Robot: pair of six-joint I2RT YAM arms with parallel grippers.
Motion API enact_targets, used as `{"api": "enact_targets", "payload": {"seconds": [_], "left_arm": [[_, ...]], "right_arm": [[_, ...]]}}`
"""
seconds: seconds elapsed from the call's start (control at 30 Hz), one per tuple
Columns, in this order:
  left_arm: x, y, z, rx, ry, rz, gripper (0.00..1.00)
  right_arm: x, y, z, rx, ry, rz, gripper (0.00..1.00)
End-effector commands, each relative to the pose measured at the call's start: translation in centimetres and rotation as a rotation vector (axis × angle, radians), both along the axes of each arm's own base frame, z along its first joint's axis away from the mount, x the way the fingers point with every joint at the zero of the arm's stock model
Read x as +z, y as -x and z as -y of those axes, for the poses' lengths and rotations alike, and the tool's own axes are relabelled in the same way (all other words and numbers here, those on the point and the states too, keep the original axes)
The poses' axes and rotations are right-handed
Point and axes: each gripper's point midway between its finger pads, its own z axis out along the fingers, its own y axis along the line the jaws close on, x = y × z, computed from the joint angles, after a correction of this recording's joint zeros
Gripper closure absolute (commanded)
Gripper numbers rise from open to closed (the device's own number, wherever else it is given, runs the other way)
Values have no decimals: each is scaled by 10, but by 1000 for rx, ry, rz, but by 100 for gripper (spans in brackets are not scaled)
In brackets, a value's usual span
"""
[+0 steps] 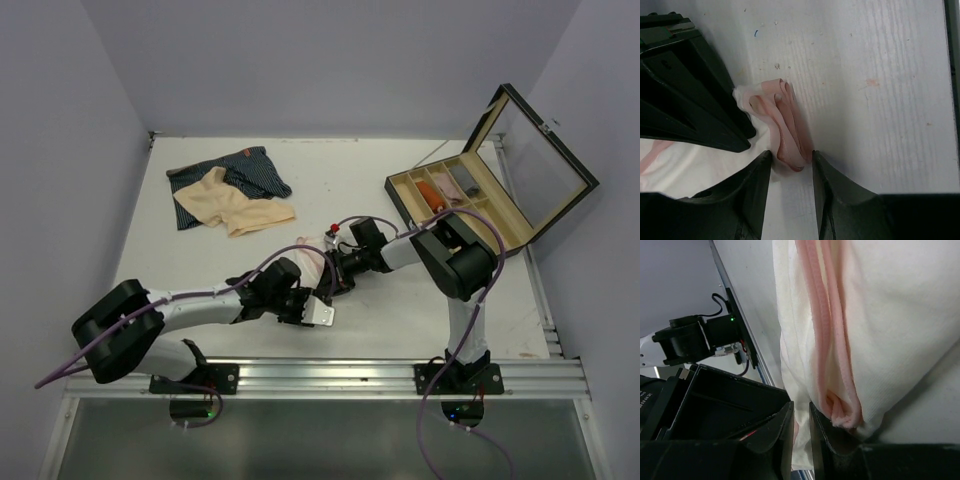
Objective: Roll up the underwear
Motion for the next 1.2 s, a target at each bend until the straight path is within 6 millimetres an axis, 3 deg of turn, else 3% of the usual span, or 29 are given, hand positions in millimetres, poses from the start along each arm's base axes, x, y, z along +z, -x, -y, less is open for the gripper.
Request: {"api": "enact_targets", "payload": {"seconds": [0.0, 0.07, 0.17, 0.2, 0.3, 0.33, 0.37, 0.47, 0.5, 0.53, 0.57, 0.6, 0.67, 0.77, 0.83, 0.93, 1.1, 1.17], "left_arm": [[15, -20, 19, -7, 55, 103, 57], [9, -17, 17, -16, 37, 94, 58], [-1, -12, 14, -27, -12, 61, 68], [-2, -10, 13, -31, -24, 43, 79], [-10, 1, 8, -40, -93, -49, 95], [-12, 6, 6, -49, -107, -78, 98], [-18, 16, -3, -62, -155, -130, 100], [-10, 25, 1, -82, -172, -242, 100], [-6, 32, 5, -93, -150, -310, 100], [-5, 33, -3, -62, -166, -385, 100], [-1, 28, 2, -43, -155, -434, 100], [4, 30, 5, -42, -127, -503, 100], [7, 16, 0, 25, -117, -600, 100], [10, 0, -1, 96, -93, -721, 100], [10, -6, -4, 132, -89, -799, 100], [-6, -21, -5, 219, -105, -913, 100], [-21, -40, -11, 345, -124, -1059, 100], [-28, -43, -11, 349, -125, -1111, 100]], "right_arm": [[-29, -3, 9, -31, 99, 8, 76], [-28, -4, 9, -34, 93, 4, 77], [-23, -11, 7, -45, 83, 12, 77], [-19, -13, 7, -48, 78, 10, 77], [7, -42, 11, -102, 39, 63, 71], [21, -57, 11, -114, 15, 112, 66], [37, -76, 20, -150, -1, 161, 53], [68, -115, 38, -165, 5, 305, 36], [83, -123, 43, -136, 17, 372, 34], [89, -130, 53, -138, 29, 398, 29], [95, -132, 58, -124, 38, 426, 26], [105, -129, 66, -85, 56, 464, 25], [111, -131, 84, -76, 101, 509, 23], [117, -114, 109, 12, 161, 642, 23], [121, -92, 119, 80, 167, 720, 25], [134, -64, 128, 148, 140, 838, 31], [141, -28, 126, 312, 127, 1054, 32], [139, -11, 108, 438, 118, 1143, 32]]}}
